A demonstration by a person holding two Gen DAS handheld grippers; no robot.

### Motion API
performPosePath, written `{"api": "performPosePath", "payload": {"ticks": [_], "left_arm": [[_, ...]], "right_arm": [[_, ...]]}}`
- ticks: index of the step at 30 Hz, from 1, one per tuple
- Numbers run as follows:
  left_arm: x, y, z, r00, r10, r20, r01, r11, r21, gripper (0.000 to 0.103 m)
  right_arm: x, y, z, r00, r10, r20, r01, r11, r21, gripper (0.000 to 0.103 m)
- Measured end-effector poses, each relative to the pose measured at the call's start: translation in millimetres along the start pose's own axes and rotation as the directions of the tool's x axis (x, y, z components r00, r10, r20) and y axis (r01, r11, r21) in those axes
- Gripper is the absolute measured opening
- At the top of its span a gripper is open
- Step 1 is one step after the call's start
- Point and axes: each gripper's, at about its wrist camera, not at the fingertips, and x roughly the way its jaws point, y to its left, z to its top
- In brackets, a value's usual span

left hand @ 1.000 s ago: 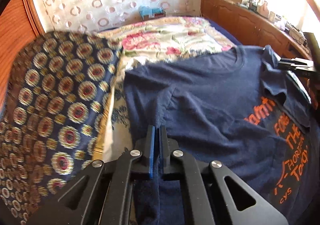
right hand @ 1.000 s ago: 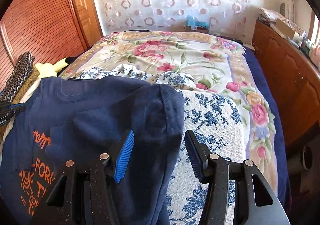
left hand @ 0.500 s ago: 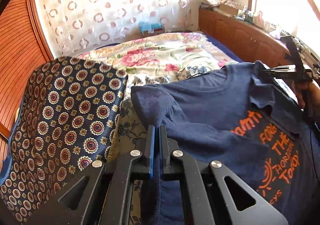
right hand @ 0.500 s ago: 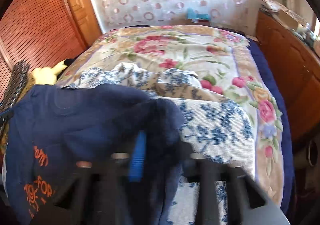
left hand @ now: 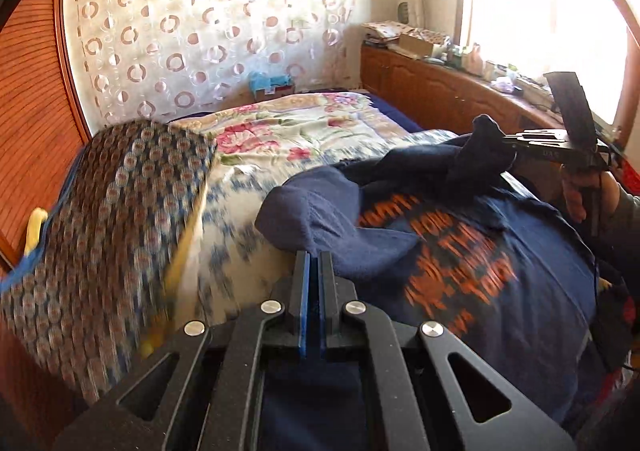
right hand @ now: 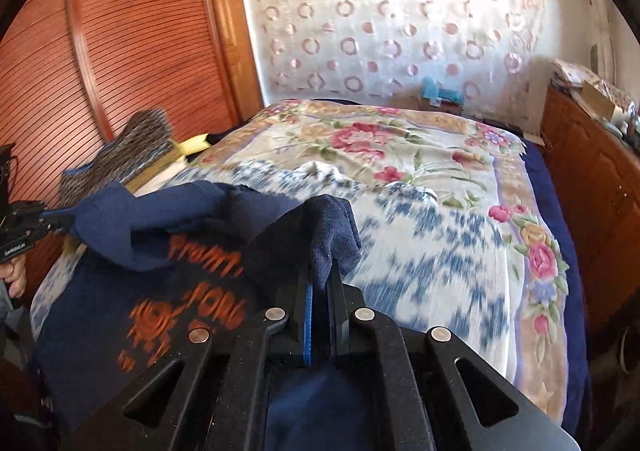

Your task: Fold small clothes

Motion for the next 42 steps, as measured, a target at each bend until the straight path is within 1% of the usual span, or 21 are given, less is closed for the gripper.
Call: {"api": "performPosePath", "payload": {"ticks": [4,7,10,13,15,18,20,23,25,27,29,32,36,37,38,39,40,42], "left_arm": [[-34,-2,-37,1.0,-0.003,0.011,0.003,1.0,-0.017,0.004],[-61,2,-59,1.0,-0.003,0.028,0.004,0.998,-0.055,0.004],[-80,1,-77,1.0,0.005,0.028,-0.003,0.997,-0.075,0.004],[-95,-3,-98,0.999,0.02,0.029,-0.017,0.997,-0.081,0.004],[-100,-3,-107,1.0,0.006,0.031,-0.003,0.995,-0.097,0.004],[-111,-5,-116,0.999,0.001,0.033,0.003,0.995,-0.102,0.004],[-120,-3,-120,0.999,-0.006,0.039,0.011,0.993,-0.117,0.004],[-133,1,-126,0.999,-0.009,0.05,0.016,0.989,-0.148,0.004],[-134,0,-129,0.999,-0.009,0.046,0.015,0.988,-0.151,0.004],[-134,-3,-136,1.0,-0.005,0.03,0.009,0.989,-0.147,0.004],[-127,-6,-144,1.0,0.014,0.012,-0.012,0.988,-0.156,0.004],[-120,-10,-152,0.999,0.032,-0.012,-0.034,0.985,-0.171,0.004],[-120,-6,-156,1.0,0.013,-0.012,-0.015,0.982,-0.189,0.005],[-120,-6,-156,1.0,0.018,-0.015,-0.02,0.983,-0.183,0.007],[-121,-7,-155,1.0,0.02,-0.014,-0.022,0.984,-0.178,0.012],[-120,-6,-155,1.0,0.023,-0.013,-0.025,0.985,-0.172,0.021],[-120,-6,-155,1.0,0.029,-0.011,-0.03,0.985,-0.167,0.026],[-117,-5,-154,0.999,0.039,-0.014,-0.041,0.985,-0.167,0.051]], "right_arm": [[-42,12,-37,1.0,0.004,0.003,-0.004,1.0,-0.001,0.005],[-78,14,-62,1.0,0.005,0.014,-0.006,1.0,0.02,0.005],[-114,17,-85,1.0,0.008,0.018,-0.008,1.0,0.025,0.005],[-141,14,-105,1.0,0.008,0.009,-0.008,0.999,0.035,0.005],[-158,18,-121,1.0,0.004,-0.006,-0.004,0.999,0.049,0.005],[-178,21,-130,1.0,0.024,-0.006,-0.023,0.997,0.07,0.005],[-190,23,-129,0.999,0.052,0.0,-0.052,0.996,0.066,0.005],[-207,31,-134,0.998,0.059,-0.015,-0.058,0.997,0.042,0.005],[-211,34,-139,0.998,0.064,-0.028,-0.063,0.997,0.04,0.005],[-206,37,-146,0.997,0.052,-0.062,-0.05,0.998,0.036,0.005],[-197,39,-151,0.994,0.035,-0.101,-0.032,0.999,0.027,0.005],[-188,43,-156,0.991,0.012,-0.133,-0.01,1.0,0.018,0.005],[-179,47,-153,0.987,-0.004,-0.162,0.006,1.0,0.01,0.005],[-179,49,-154,0.986,-0.003,-0.166,0.004,1.0,0.009,0.005],[-179,50,-154,0.986,-0.004,-0.169,0.005,1.0,0.006,0.005],[-180,51,-155,0.985,-0.003,-0.171,0.005,1.0,0.007,0.005],[-180,51,-156,0.985,0.0,-0.173,0.001,1.0,0.008,0.005],[-178,52,-158,0.985,0.001,-0.172,0.0,1.0,0.009,0.005]]}}
